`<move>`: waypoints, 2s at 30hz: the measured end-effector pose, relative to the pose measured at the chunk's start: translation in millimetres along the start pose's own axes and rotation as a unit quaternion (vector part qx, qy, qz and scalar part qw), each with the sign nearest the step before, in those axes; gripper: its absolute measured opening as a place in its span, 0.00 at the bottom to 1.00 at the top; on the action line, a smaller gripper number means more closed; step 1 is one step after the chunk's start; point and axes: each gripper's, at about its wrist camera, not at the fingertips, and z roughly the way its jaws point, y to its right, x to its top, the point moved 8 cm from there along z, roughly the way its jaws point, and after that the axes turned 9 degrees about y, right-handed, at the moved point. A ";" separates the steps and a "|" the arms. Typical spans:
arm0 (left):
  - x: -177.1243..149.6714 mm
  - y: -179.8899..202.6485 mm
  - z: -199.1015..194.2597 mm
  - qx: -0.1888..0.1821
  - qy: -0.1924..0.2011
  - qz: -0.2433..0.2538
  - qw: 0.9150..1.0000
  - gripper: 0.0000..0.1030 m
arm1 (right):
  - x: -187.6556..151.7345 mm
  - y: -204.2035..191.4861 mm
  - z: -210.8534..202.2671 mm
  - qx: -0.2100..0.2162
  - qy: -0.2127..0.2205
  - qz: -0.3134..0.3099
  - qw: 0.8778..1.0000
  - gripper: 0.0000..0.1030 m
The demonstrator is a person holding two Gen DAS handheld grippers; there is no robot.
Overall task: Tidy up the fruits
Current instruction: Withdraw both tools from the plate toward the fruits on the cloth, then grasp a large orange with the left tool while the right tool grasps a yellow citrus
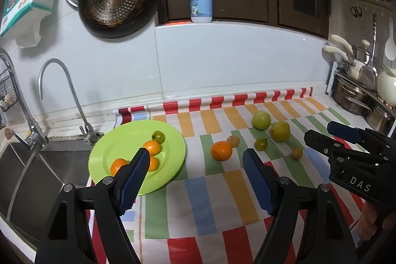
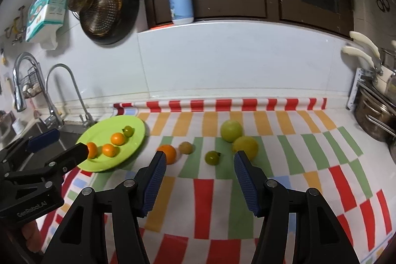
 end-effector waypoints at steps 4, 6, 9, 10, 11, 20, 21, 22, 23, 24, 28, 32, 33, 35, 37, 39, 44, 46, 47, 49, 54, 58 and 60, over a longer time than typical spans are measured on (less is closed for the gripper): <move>-7.0 6.7 8.8 0.000 -0.010 0.009 1.000 0.76 | -8.4 10.5 2.7 -0.016 -0.007 0.001 1.000 0.56; -10.7 9.2 14.9 -0.002 -0.016 0.010 1.000 0.76 | -12.5 16.5 5.5 -0.025 -0.012 0.004 1.000 0.56; -14.6 12.0 23.5 -0.003 -0.024 0.012 1.000 0.76 | -19.3 26.7 12.4 -0.037 -0.021 0.013 0.999 0.56; -15.8 13.0 27.2 -0.004 -0.026 0.014 1.000 0.76 | -21.0 29.1 13.9 -0.040 -0.024 0.016 0.999 0.56; -16.9 13.9 30.3 -0.005 -0.029 0.016 0.999 0.76 | -23.4 33.3 17.2 -0.044 -0.028 0.020 0.998 0.56; -27.5 22.6 65.9 -0.015 -0.056 0.033 0.998 0.76 | -37.5 56.3 42.8 -0.066 -0.059 0.037 0.995 0.56; -29.6 22.9 71.8 -0.016 -0.061 0.033 0.997 0.76 | -39.8 58.8 46.5 -0.069 -0.064 0.042 0.995 0.56; -31.3 22.6 75.2 -0.017 -0.064 0.033 0.997 0.76 | -41.7 60.6 49.7 -0.070 -0.068 0.045 0.994 0.56; -32.8 22.9 79.8 -0.018 -0.067 0.035 0.997 0.76 | -44.4 62.4 53.4 -0.072 -0.073 0.048 0.994 0.56; -34.8 23.3 84.8 -0.019 -0.071 0.037 0.997 0.76 | -47.9 64.4 57.3 -0.075 -0.079 0.050 0.993 0.56; -40.5 26.0 102.4 -0.027 -0.084 0.044 0.995 0.76 | -59.1 70.9 70.7 -0.081 -0.098 0.055 0.990 0.56; -44.0 29.8 118.6 -0.039 -0.096 0.043 0.994 0.75 | -67.5 77.5 80.6 -0.088 -0.114 0.063 0.988 0.56; -45.2 31.5 123.8 -0.042 -0.099 0.044 0.993 0.75 | -68.6 78.8 82.8 -0.089 -0.117 0.067 0.987 0.56; -47.3 33.4 130.9 -0.047 -0.105 0.043 0.992 0.75 | -69.8 81.2 86.2 -0.091 -0.119 0.072 0.986 0.55; -49.2 34.8 139.8 -0.052 -0.112 0.040 0.991 0.73 | -71.0 82.2 89.8 -0.093 -0.121 0.073 0.986 0.53; -51.7 36.3 148.5 -0.058 -0.122 0.038 0.990 0.67 | -72.9 82.9 94.7 -0.093 -0.127 0.074 0.985 0.50; -54.7 41.8 163.3 -0.072 -0.135 0.034 0.988 0.60 | -75.4 83.1 102.2 -0.092 -0.134 0.076 0.984 0.46; -55.5 43.8 168.5 -0.074 -0.141 0.035 0.987 0.60 | -76.6 83.0 105.0 -0.092 -0.136 0.073 0.984 0.45; -55.9 45.4 170.8 -0.076 -0.144 0.037 0.986 0.58 | -76.9 83.7 106.1 -0.091 -0.136 0.073 0.984 0.43; -56.1 49.8 175.6 -0.082 -0.146 0.047 0.985 0.54 | -77.7 85.2 108.5 -0.092 -0.138 0.069 0.984 0.41; -58.7 53.9 182.0 -0.086 -0.153 0.054 0.983 0.42 | -79.0 87.0 111.9 -0.090 -0.141 0.067 0.984 0.30; -58.8 53.0 181.8 -0.086 -0.147 0.053 0.984 0.41 | -78.6 86.5 112.5 -0.091 -0.139 0.060 0.984 0.27; -59.1 53.8 180.4 -0.090 -0.147 0.055 0.983 0.41 | -78.1 85.4 112.1 -0.088 -0.138 0.060 0.985 0.27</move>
